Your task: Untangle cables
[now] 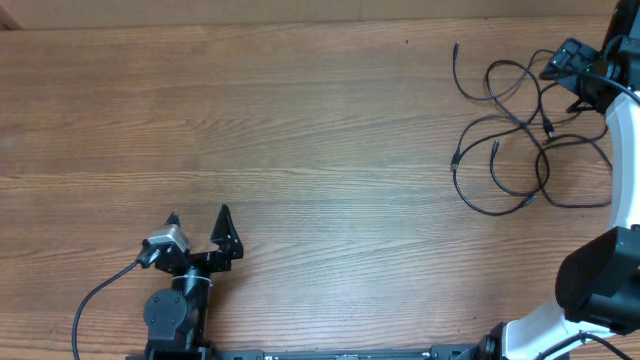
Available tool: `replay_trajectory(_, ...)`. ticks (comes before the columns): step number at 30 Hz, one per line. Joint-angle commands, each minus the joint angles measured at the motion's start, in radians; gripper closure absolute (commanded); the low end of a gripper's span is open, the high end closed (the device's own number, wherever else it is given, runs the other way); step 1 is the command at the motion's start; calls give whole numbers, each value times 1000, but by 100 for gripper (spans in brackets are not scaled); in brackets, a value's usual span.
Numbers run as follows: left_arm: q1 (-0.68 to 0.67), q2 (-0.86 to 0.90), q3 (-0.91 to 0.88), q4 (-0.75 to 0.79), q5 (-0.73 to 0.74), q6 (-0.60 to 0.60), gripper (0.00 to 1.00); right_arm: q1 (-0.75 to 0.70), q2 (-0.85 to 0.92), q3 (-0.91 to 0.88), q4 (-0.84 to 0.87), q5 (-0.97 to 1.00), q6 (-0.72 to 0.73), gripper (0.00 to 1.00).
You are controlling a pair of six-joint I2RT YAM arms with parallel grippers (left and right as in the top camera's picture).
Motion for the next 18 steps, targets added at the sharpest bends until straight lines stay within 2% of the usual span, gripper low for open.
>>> replay_trajectory(1,14,-12,-3,0,-9,101,0,-2,3,18,2,-1,4,0)
replay_trajectory(18,13,-11,-3,0,9,108,0,-2,3,18,3,-1,4,0)
